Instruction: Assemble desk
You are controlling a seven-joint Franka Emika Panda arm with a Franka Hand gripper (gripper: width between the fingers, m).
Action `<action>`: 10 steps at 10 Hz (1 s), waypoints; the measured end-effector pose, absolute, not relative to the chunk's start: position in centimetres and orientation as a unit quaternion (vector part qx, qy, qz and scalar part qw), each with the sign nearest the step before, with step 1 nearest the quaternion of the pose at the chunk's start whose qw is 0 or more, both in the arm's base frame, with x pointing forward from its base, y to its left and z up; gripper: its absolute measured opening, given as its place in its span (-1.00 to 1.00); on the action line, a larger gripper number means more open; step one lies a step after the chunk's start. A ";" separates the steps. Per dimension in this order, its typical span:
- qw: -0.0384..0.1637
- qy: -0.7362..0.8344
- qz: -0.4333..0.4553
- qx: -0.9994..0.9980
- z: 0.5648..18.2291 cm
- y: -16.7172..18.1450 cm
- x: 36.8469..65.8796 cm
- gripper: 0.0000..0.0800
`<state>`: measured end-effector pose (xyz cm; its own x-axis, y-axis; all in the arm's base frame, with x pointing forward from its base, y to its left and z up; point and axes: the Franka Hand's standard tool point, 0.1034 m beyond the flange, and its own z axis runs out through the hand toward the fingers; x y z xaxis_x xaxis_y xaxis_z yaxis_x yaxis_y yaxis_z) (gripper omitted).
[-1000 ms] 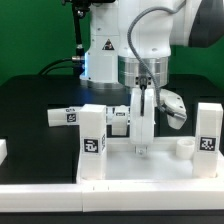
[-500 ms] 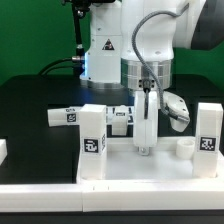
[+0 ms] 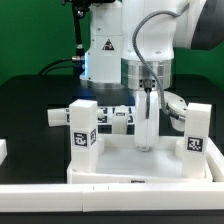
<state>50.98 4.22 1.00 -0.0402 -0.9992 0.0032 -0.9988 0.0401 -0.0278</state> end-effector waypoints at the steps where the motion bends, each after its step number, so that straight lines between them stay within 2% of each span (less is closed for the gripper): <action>1: 0.014 0.706 -0.014 -0.708 1.7 4.0 51.1 -0.86; 2: 0.017 0.672 -0.021 -0.740 2.3 3.5 51.1 -0.86; 3: 0.011 0.623 -0.015 -0.782 2.4 2.9 50.7 -0.86; 5: -0.011 0.537 0.000 -0.843 2.4 1.2 49.6 -0.84; 6: -0.015 0.515 0.002 -0.857 2.1 0.6 49.1 -0.84; 9: -0.021 0.446 0.013 -0.895 2.1 -0.7 48.5 -0.84; 10: -0.021 0.409 0.029 -0.912 2.8 -1.4 48.4 -0.84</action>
Offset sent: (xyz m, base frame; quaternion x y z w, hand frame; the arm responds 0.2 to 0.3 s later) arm -0.0075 -0.0219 0.0090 0.0067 0.0421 -0.3657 0.9298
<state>48.35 -1.39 2.79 0.6639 -0.7470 -0.0359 -0.7445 -0.6647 0.0620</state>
